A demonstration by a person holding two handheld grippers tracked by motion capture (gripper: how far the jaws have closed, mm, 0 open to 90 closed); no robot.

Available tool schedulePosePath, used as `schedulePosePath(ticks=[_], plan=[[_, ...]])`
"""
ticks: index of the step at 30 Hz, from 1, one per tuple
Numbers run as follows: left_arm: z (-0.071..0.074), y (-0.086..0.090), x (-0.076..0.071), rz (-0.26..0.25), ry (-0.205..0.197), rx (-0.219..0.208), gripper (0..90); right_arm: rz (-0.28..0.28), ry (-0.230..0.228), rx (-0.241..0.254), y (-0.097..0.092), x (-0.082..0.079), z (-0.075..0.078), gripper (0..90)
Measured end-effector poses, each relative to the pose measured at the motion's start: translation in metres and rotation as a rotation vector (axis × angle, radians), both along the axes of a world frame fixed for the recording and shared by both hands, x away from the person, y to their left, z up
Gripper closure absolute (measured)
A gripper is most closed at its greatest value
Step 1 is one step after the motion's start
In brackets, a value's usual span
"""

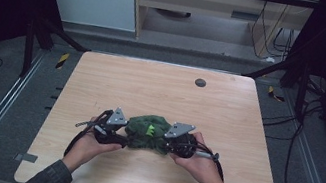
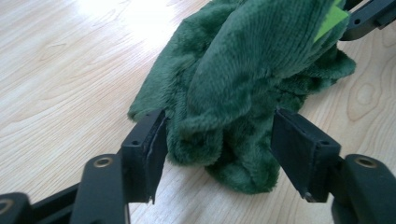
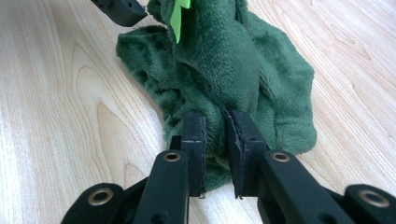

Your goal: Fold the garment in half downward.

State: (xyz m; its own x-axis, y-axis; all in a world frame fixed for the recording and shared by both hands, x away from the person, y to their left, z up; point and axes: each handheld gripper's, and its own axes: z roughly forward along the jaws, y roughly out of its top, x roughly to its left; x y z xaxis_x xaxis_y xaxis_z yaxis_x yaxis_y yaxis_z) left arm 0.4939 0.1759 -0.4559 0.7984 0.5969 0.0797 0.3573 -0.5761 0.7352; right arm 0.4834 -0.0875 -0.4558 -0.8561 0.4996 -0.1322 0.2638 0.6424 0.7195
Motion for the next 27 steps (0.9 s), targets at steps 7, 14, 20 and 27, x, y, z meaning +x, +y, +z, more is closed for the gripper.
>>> schedulePosePath(ticks=[7, 14, 20, 27], plan=[[-0.001, -0.006, 0.007, -0.017, 0.013, 0.005, 36.7, 0.003, -0.001, -0.001, -0.003, -0.001, 0.000, 76.6], [-0.001, -0.012, 0.009, -0.032, 0.016, 0.013, 47.2, -0.002, 0.010, 0.004, -0.005, -0.001, 0.000, 65.5], [0.000, -0.013, 0.009, -0.026, 0.020, 0.019, 59.7, -0.021, 0.017, 0.012, -0.004, 0.000, 0.002, 51.0], [0.005, -0.014, 0.010, -0.014, 0.010, 0.003, 66.7, -0.027, 0.021, -0.007, 0.004, 0.008, 0.000, 44.4]])
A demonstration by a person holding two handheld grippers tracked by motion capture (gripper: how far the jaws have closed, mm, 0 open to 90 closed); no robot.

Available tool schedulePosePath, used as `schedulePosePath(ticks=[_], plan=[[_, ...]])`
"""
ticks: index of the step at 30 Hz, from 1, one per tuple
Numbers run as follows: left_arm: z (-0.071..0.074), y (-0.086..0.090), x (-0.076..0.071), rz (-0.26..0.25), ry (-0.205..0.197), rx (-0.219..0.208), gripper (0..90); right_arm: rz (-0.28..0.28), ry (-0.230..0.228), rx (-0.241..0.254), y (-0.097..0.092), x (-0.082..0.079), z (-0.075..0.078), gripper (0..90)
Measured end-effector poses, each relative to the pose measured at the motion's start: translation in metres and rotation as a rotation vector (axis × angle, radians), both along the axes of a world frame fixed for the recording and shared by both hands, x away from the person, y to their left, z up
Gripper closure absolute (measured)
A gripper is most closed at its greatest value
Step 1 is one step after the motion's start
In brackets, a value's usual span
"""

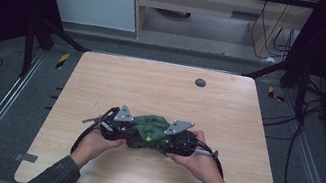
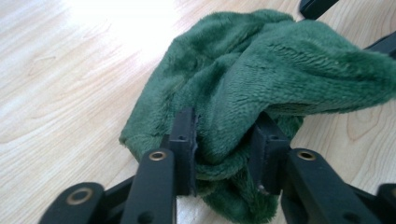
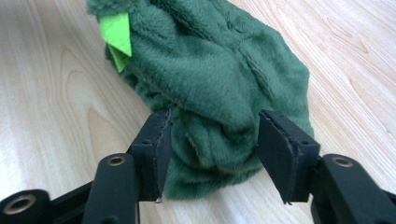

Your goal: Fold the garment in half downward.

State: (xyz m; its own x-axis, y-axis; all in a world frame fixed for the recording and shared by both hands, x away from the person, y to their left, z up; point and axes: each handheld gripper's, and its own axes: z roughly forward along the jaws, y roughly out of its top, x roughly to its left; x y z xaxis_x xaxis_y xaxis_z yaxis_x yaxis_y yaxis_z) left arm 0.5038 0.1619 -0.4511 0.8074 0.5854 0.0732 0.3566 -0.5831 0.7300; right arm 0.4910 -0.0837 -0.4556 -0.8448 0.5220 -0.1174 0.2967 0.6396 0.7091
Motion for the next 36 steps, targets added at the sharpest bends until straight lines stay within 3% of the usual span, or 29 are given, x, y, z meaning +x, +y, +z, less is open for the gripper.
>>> schedulePosePath(ticks=[3, 8, 11, 13, 19, 28, 36], plan=[[0.003, -0.001, 0.000, -0.002, -0.005, -0.003, 69.3, -0.003, 0.002, -0.012, 0.005, 0.006, 0.000, 44.9], [0.008, -0.003, 0.002, 0.004, -0.011, -0.016, 76.3, 0.012, -0.012, -0.014, 0.011, 0.013, 0.005, 72.3], [0.015, -0.003, 0.001, 0.011, -0.026, -0.038, 78.3, 0.009, -0.027, -0.007, 0.012, 0.016, 0.012, 77.6], [0.019, -0.003, 0.001, 0.012, -0.034, -0.047, 78.8, 0.010, -0.047, -0.003, 0.012, 0.016, 0.022, 78.0], [0.026, -0.003, -0.005, -0.002, -0.041, -0.052, 77.4, 0.015, -0.063, 0.004, 0.008, 0.012, 0.031, 77.6], [0.003, -0.006, -0.028, -0.053, -0.007, -0.002, 68.3, 0.048, -0.028, -0.021, 0.002, -0.010, 0.007, 70.1], [-0.007, -0.004, -0.038, -0.061, -0.009, 0.016, 57.8, 0.048, -0.012, -0.010, -0.003, -0.017, 0.001, 59.7]])
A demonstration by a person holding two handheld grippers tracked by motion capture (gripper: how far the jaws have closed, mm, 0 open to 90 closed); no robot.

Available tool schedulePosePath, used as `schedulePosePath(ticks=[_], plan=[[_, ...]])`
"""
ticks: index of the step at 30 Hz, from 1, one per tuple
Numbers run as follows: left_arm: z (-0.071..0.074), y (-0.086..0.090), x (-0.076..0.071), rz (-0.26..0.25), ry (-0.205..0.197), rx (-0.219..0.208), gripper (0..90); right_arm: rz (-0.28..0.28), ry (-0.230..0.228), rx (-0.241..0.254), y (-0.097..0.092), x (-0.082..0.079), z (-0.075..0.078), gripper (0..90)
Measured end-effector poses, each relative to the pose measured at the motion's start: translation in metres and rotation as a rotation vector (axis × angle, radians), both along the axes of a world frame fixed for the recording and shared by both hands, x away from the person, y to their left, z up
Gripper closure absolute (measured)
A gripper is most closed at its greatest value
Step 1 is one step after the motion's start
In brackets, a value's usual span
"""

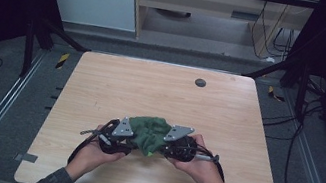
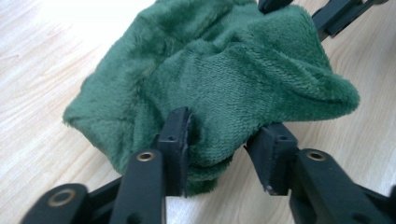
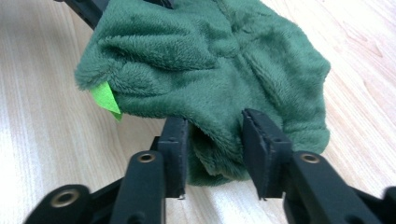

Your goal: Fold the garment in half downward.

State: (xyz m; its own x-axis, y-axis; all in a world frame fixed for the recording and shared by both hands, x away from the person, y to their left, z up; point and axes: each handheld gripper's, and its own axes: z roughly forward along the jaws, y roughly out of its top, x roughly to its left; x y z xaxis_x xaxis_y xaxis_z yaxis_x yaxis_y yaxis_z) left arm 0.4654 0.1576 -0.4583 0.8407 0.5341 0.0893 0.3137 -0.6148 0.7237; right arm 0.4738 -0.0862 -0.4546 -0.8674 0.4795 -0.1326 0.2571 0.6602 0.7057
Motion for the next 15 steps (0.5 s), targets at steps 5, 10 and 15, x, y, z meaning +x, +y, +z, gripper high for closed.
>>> schedulePosePath(ticks=[5, 10, 15], plan=[[-0.003, 0.005, -0.003, 0.008, 0.008, 0.005, 53.1, 0.008, 0.010, -0.003, 0.000, -0.004, -0.003, 53.2], [-0.009, 0.008, -0.007, 0.019, 0.035, 0.021, 42.4, 0.009, 0.016, -0.005, 0.000, -0.007, -0.003, 45.4], [-0.011, 0.014, -0.006, 0.068, 0.053, 0.024, 19.4, -0.017, -0.002, -0.018, -0.002, -0.008, -0.004, 28.1]])
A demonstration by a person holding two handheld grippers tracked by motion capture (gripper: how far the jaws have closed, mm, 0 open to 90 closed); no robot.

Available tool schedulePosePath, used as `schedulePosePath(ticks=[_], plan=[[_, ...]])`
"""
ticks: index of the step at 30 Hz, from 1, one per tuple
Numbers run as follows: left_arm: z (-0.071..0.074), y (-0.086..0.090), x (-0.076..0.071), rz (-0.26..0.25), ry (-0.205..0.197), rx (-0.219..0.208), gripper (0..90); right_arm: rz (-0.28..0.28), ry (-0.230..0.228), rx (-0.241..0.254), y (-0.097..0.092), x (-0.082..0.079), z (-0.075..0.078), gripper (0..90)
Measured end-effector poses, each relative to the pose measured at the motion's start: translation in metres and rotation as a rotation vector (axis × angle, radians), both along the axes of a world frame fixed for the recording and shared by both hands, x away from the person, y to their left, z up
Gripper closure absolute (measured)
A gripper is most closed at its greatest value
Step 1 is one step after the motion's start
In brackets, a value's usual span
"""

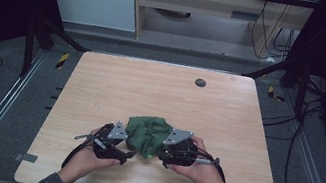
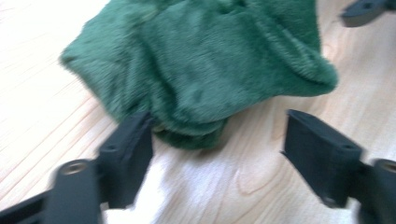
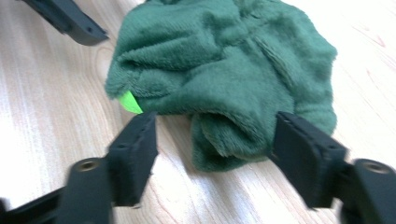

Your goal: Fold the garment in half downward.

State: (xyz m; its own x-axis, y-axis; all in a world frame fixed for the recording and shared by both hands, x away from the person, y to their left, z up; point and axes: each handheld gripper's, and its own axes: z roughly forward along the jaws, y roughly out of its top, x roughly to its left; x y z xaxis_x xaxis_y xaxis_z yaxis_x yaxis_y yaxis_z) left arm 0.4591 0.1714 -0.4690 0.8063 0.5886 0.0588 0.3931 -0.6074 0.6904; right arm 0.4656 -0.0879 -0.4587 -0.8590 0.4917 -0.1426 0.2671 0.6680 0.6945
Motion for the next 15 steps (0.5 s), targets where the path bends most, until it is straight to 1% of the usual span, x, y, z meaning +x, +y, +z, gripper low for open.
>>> schedulePosePath(ticks=[1, 3, 5, 6, 7, 9, 10, 12, 13, 15], plan=[[0.000, 0.002, 0.001, 0.011, 0.005, -0.001, 19.4, 0.000, 0.000, 0.000, 0.000, 0.000, 0.000, 28.1], [0.000, 0.006, 0.002, 0.033, 0.013, -0.002, 13.3, -0.021, 0.006, -0.001, -0.002, 0.001, 0.000, 21.8], [0.001, 0.010, 0.004, 0.050, 0.022, -0.006, 9.4, -0.038, 0.001, 0.006, -0.005, 0.002, 0.001, 17.2], [0.001, 0.016, 0.006, 0.062, 0.020, -0.005, 7.8, -0.064, 0.014, 0.010, -0.009, 0.004, 0.003, 13.2], [0.001, 0.016, 0.006, 0.062, 0.020, -0.005, 6.5, -0.064, 0.014, 0.010, -0.009, 0.004, 0.003, 13.2], [0.001, 0.022, 0.008, 0.073, 0.029, -0.011, 6.2, -0.098, 0.014, 0.023, -0.015, 0.005, 0.004, 10.0], [0.000, 0.026, 0.008, 0.080, 0.029, -0.007, 6.2, -0.117, 0.021, 0.025, -0.018, 0.007, 0.005, 8.5], [0.000, 0.029, 0.009, 0.087, 0.034, -0.002, 6.0, -0.157, 0.028, 0.048, -0.028, 0.009, 0.006, 7.3], [0.000, 0.032, 0.010, 0.091, 0.033, -0.003, 6.0, -0.157, 0.028, 0.048, -0.028, 0.009, 0.006, 7.3], [-0.001, 0.035, 0.011, 0.097, 0.035, -0.002, 6.0, -0.169, 0.031, 0.048, -0.034, 0.011, 0.006, 6.8]])
